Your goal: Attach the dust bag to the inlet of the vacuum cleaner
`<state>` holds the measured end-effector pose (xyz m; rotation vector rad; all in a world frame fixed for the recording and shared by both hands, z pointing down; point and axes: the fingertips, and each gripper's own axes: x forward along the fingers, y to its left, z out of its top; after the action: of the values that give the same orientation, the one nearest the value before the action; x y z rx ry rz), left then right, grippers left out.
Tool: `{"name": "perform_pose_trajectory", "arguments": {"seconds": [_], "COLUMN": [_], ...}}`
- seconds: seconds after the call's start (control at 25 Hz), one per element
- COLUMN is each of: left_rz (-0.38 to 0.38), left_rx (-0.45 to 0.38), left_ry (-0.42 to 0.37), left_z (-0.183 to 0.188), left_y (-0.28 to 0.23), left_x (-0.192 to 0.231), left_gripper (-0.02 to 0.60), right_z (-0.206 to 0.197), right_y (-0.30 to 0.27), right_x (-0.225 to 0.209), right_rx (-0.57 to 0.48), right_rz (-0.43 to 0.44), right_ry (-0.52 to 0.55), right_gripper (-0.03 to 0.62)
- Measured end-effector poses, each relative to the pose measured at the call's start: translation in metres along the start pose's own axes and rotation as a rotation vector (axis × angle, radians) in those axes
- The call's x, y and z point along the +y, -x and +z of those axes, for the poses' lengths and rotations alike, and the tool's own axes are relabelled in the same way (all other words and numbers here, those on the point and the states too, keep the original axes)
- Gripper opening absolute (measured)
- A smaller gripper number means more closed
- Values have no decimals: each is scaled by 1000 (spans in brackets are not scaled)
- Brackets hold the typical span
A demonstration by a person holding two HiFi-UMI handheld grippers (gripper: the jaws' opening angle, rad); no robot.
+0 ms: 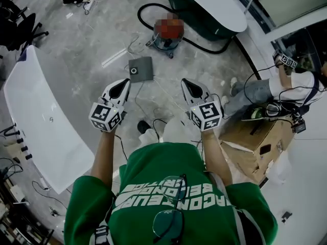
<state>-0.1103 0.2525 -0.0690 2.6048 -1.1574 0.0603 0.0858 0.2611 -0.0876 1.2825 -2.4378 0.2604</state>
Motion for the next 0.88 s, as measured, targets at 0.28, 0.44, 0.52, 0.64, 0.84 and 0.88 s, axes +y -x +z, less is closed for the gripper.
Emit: {"name": "perform_pose_trajectory", "arguments": {"seconds": [0.28,0.44,0.52,0.64,0.84,0.88], "left_rz": [-19,-28,-30,-34,-34,-31], "left_rx": [23,36,40,51,75,75], "left_ry": [12,4,-2,-4,-18,-17], "left_z": [-3,-3,1,7,21,24], "left_y": [-21,-44,-58,-83,-133,-143], "left_x": [20,33,43,59,89,95], "left_gripper": [3,3,3,3,3,3], "right_z": [-3,-1,5,17,34,37], "right_y": [-26,-57,-78,-109,-160,-169], "right_x": [-10,-27,-38,-59,-101,-108], "right_rx": [12,-3,-15,-26,-15,-10], "right_rz": [6,26,39,54,88,98], "right_ry": [-18,-32,-36,-38,-27,-23], "right_gripper": [8,8,8,8,8,8]}}
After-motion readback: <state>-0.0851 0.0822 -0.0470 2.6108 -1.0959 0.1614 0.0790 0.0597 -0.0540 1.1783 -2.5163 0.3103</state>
